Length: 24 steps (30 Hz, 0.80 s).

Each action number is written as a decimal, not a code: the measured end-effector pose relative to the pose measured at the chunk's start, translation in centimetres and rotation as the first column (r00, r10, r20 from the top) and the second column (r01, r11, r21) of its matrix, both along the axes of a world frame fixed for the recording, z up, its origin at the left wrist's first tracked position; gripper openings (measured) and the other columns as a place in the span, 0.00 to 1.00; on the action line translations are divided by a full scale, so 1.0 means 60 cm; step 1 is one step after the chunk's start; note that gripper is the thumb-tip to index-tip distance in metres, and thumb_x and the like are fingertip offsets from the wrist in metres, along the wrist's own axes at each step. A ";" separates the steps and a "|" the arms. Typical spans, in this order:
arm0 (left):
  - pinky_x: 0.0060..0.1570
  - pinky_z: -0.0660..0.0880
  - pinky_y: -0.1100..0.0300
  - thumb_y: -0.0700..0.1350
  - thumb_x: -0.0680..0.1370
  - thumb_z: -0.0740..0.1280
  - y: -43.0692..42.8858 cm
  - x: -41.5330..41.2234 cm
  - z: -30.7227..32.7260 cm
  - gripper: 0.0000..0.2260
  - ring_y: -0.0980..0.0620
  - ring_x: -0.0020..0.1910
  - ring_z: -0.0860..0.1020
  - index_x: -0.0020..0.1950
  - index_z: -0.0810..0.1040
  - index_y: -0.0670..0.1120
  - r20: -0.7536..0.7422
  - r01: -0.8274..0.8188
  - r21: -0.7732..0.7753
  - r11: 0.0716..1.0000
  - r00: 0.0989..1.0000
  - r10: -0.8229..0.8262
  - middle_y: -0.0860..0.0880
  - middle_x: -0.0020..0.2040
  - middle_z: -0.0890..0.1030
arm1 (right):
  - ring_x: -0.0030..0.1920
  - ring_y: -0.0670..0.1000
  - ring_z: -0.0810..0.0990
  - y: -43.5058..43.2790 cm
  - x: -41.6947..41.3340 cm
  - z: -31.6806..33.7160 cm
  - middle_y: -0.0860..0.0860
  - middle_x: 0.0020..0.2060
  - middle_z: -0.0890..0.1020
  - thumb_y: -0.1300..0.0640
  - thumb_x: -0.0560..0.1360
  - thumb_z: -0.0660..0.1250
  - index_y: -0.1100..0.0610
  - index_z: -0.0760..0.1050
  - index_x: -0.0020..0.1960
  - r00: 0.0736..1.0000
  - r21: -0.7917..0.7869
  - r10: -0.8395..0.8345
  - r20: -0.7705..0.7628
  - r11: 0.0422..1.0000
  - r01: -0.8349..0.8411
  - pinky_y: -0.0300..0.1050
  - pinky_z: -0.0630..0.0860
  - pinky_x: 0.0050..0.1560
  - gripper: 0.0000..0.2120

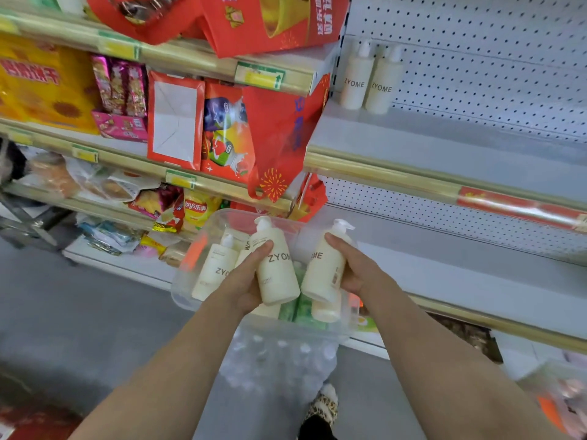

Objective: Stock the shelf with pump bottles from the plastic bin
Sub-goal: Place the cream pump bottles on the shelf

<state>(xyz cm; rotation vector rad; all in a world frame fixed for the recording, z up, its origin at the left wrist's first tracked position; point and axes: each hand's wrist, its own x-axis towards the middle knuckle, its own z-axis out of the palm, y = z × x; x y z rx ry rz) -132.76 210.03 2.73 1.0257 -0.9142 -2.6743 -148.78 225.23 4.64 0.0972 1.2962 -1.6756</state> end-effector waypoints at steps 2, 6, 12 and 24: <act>0.53 0.80 0.42 0.52 0.73 0.74 0.007 0.001 0.016 0.27 0.42 0.61 0.80 0.69 0.74 0.45 -0.002 0.000 -0.013 1.000 1.000 0.000 0.41 0.63 0.80 | 0.45 0.59 0.83 0.011 -0.003 0.004 0.60 0.47 0.82 0.52 0.68 0.77 0.58 0.72 0.65 0.997 0.012 -0.066 -0.027 0.998 0.066 0.58 0.82 0.47 0.29; 0.53 0.79 0.43 0.51 0.72 0.74 0.017 -0.005 0.050 0.27 0.42 0.57 0.81 0.68 0.75 0.44 -0.046 0.050 -0.049 0.998 0.998 -0.052 0.41 0.60 0.82 | 0.51 0.60 0.82 0.031 -0.008 0.031 0.60 0.55 0.80 0.47 0.65 0.81 0.56 0.71 0.72 0.989 -0.042 -0.150 -0.007 0.988 0.149 0.62 0.80 0.53 0.39; 0.57 0.78 0.43 0.54 0.69 0.74 0.020 -0.041 0.121 0.30 0.44 0.58 0.80 0.69 0.75 0.45 -0.103 0.114 -0.207 0.972 0.985 -0.137 0.43 0.60 0.82 | 0.51 0.60 0.82 0.047 -0.013 0.102 0.62 0.59 0.80 0.38 0.72 0.72 0.60 0.75 0.69 0.987 -0.124 -0.152 -0.043 0.981 0.146 0.56 0.81 0.50 0.34; 0.47 0.81 0.44 0.46 0.68 0.74 0.037 -0.171 0.251 0.25 0.44 0.47 0.82 0.63 0.76 0.40 -0.199 0.263 -0.366 0.892 0.915 -0.352 0.41 0.51 0.82 | 0.50 0.58 0.83 0.074 -0.103 0.249 0.57 0.50 0.84 0.51 0.74 0.72 0.58 0.77 0.63 0.927 -0.258 -0.187 -0.325 0.961 0.103 0.56 0.81 0.50 0.20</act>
